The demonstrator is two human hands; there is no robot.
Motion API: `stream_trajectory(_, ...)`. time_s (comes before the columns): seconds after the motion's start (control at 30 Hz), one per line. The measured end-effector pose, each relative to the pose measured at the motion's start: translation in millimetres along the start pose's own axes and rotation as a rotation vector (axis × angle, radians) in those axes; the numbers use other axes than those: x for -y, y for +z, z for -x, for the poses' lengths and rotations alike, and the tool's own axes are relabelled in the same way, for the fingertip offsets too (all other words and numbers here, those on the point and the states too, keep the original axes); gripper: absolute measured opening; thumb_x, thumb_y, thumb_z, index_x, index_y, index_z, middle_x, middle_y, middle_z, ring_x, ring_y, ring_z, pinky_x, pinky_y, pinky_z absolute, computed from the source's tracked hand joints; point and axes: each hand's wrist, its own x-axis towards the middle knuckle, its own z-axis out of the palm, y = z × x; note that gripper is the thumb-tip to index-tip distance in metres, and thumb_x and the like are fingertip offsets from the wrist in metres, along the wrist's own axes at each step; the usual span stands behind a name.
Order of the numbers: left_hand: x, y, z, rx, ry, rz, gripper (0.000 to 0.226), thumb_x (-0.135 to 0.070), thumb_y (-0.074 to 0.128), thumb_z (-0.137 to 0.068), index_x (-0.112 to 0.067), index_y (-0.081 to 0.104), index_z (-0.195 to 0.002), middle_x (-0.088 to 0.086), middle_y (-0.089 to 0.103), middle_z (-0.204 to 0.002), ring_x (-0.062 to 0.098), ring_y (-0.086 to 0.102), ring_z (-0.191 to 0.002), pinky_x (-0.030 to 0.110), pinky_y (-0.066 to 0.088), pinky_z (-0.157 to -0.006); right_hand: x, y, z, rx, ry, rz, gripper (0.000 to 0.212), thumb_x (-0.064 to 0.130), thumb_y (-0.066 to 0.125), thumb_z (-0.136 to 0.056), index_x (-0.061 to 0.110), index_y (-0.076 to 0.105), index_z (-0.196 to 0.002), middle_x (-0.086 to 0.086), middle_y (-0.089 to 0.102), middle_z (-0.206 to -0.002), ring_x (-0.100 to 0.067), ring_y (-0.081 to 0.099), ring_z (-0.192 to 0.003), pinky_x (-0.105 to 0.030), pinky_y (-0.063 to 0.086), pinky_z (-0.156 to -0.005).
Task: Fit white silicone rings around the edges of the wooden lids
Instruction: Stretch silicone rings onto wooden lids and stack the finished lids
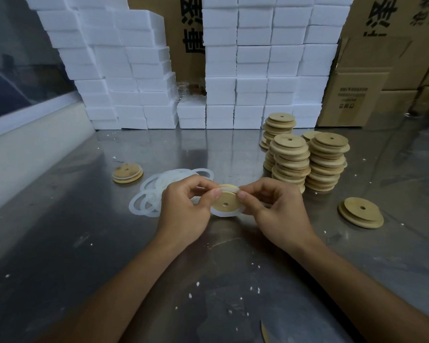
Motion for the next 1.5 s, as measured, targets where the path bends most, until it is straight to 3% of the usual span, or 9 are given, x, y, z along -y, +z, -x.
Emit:
stream_trajectory(0.2, 2, -6, -4, 0.053, -0.021, 0.068, 0.021, -0.003, 0.075, -0.08, -0.024, 0.073, -0.077, -0.006, 0.074, -0.08, 0.01, 0.07, -0.079, 0.023, 0.058, -0.077, 2, -4, -2, 0.053, 0.032, -0.003, 0.01, 0.008, 0.077, -0.083, 0.017, 0.077, -0.083, 0.005, 0.077, -0.084, -0.01, 0.073, -0.082, -0.042, 0.061, -0.08)
stream_trajectory(0.57, 8, -13, -7, 0.093, -0.379, 0.394, 0.013, 0.003, 0.069, -0.084, -0.008, 0.072, -0.077, 0.009, 0.076, -0.084, 0.024, 0.073, -0.084, 0.034, 0.061, -0.075, 2, -6, -4, 0.098, 0.081, -0.055, 0.003, 0.008, 0.077, -0.082, 0.009, 0.077, -0.085, -0.001, 0.078, -0.086, -0.016, 0.074, -0.081, -0.037, 0.062, -0.08)
stream_trajectory(0.7, 9, -12, -7, 0.131, -0.475, 0.511, 0.013, 0.008, 0.065, -0.085, 0.001, 0.065, -0.075, 0.014, 0.074, -0.08, 0.024, 0.074, -0.078, 0.03, 0.06, -0.065, 0, -4, -2, 0.091, 0.146, -0.077, 0.005, 0.01, 0.074, -0.086, 0.005, 0.073, -0.087, -0.006, 0.076, -0.082, -0.019, 0.074, -0.073, -0.034, 0.062, -0.066)
stream_trajectory(0.83, 10, -10, -4, 0.152, -0.432, 0.458, 0.011, 0.009, 0.066, -0.085, 0.001, 0.064, -0.078, 0.008, 0.073, -0.073, 0.019, 0.074, -0.073, 0.025, 0.059, -0.063, -1, -3, 2, 0.079, 0.168, -0.112, 0.006, 0.009, 0.072, -0.088, 0.003, 0.072, -0.089, -0.011, 0.075, -0.082, -0.023, 0.073, -0.076, -0.033, 0.062, -0.063)
stream_trajectory(0.93, 10, -10, -4, 0.141, -0.361, 0.42, 0.011, 0.009, 0.067, -0.084, -0.001, 0.065, -0.08, 0.004, 0.074, -0.072, 0.017, 0.073, -0.073, 0.024, 0.058, -0.063, 0, -3, 3, 0.036, 0.053, 0.028, 0.002, 0.011, 0.073, -0.088, 0.012, 0.075, -0.088, 0.0, 0.075, -0.08, -0.015, 0.072, -0.076, -0.035, 0.061, -0.069)
stream_trajectory(1.07, 9, -8, -4, 0.119, -0.163, 0.237, 0.02, 0.006, 0.071, -0.081, -0.014, 0.069, -0.078, 0.003, 0.073, -0.082, 0.024, 0.072, -0.081, 0.038, 0.061, -0.072, 5, -3, 5, 0.011, -0.154, 0.232, 0.007, 0.012, 0.073, -0.087, 0.017, 0.075, -0.093, 0.014, 0.073, -0.086, -0.001, 0.069, -0.083, -0.024, 0.058, -0.069)
stream_trajectory(1.2, 6, -6, -3, 0.104, -0.036, 0.171, 0.015, -0.003, 0.075, -0.081, -0.018, 0.072, -0.08, 0.0, 0.073, -0.084, 0.021, 0.072, -0.083, 0.04, 0.061, -0.075, 6, -3, 5, 0.043, -0.263, 0.288, 0.009, 0.012, 0.073, -0.088, 0.013, 0.075, -0.096, 0.011, 0.074, -0.092, 0.0, 0.069, -0.085, -0.021, 0.057, -0.073)
stream_trajectory(1.33, 7, -4, -2, 0.094, -0.11, 0.208, 0.018, -0.001, 0.075, -0.081, -0.018, 0.071, -0.077, -0.002, 0.073, -0.082, 0.019, 0.072, -0.082, 0.043, 0.062, -0.073, 3, -1, 4, 0.027, -0.12, 0.178, 0.005, 0.017, 0.075, -0.087, 0.014, 0.074, -0.091, 0.011, 0.074, -0.087, -0.001, 0.07, -0.084, -0.02, 0.058, -0.072)
stream_trajectory(1.5, 8, -2, -2, 0.086, -0.16, 0.252, 0.022, 0.002, 0.073, -0.082, -0.019, 0.069, -0.074, -0.004, 0.073, -0.08, 0.016, 0.073, -0.081, 0.033, 0.061, -0.067, 2, 1, 0, 0.006, 0.021, 0.08, 0.005, 0.014, 0.077, -0.084, 0.016, 0.073, -0.082, 0.003, 0.074, -0.078, -0.011, 0.071, -0.073, -0.03, 0.059, -0.069)
